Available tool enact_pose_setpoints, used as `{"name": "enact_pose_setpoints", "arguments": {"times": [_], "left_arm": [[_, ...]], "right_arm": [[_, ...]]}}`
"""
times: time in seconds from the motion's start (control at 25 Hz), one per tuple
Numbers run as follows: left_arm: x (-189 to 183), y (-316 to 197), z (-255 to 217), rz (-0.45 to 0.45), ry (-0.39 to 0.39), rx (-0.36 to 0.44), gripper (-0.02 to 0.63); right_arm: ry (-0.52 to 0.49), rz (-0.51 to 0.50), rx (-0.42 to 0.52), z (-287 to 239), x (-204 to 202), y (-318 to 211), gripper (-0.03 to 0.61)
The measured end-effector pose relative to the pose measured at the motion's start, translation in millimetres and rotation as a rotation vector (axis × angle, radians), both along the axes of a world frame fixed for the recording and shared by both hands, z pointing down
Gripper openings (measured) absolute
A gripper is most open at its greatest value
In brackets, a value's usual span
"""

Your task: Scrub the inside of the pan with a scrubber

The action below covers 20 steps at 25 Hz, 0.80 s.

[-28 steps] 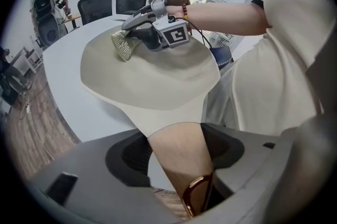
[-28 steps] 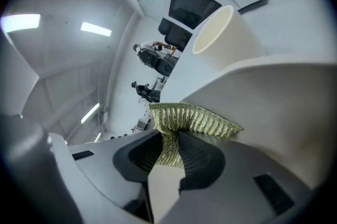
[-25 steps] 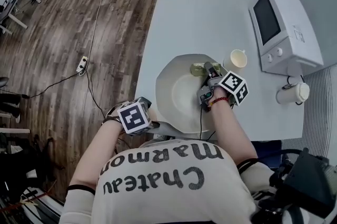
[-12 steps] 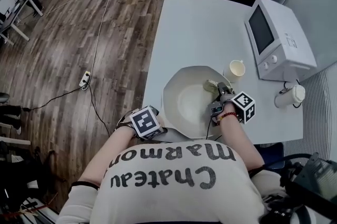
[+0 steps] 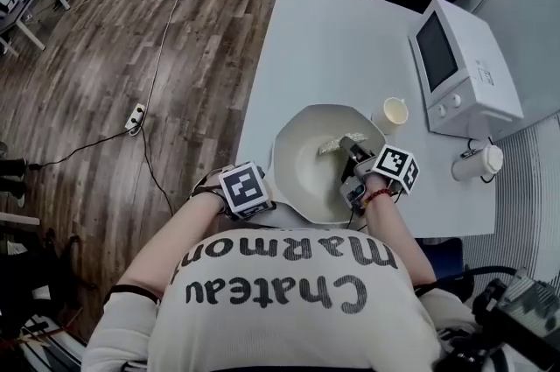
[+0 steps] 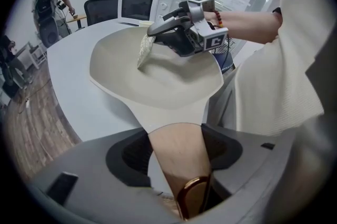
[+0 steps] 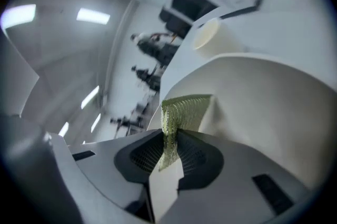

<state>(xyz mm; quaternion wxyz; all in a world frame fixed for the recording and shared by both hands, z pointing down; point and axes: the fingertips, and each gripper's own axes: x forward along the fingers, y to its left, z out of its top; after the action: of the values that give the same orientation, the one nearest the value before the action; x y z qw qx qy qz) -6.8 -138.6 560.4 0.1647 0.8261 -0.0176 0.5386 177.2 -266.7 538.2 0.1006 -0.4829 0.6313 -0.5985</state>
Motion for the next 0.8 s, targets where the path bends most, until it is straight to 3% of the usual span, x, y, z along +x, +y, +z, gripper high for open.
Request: {"name": "enact_pose_setpoints", "arguments": {"times": [0.16, 0.24, 0.28, 0.44, 0.8], "left_arm": [[-3.3, 0.3, -0.5, 0.014, -0.006, 0.006, 0.275], [-2.9, -0.7, -0.6, 0.020, -0.007, 0.010, 0.276], [-2.6, -1.4, -0.5, 0.022, -0.006, 0.011, 0.276], [-1.7, -2.5, 0.2, 0.030, -0.007, 0.012, 0.275], [-1.9, -2.6, -0.5, 0.046, -0.011, 0.029, 0.276]], "right_arm": [[0.260, -0.638, 0.151, -17.1, -94.1, 34.2, 0.074], [0.306, -0.854, 0.210, -16.8, -127.2, 50.8, 0.074], [0.315, -0.914, 0.232, -15.8, -139.3, 55.6, 0.074], [0.271, -0.951, 0.240, -7.8, -166.8, 59.9, 0.075], [0.208, -0.769, 0.162, 14.4, -174.4, 43.2, 0.075]]}}
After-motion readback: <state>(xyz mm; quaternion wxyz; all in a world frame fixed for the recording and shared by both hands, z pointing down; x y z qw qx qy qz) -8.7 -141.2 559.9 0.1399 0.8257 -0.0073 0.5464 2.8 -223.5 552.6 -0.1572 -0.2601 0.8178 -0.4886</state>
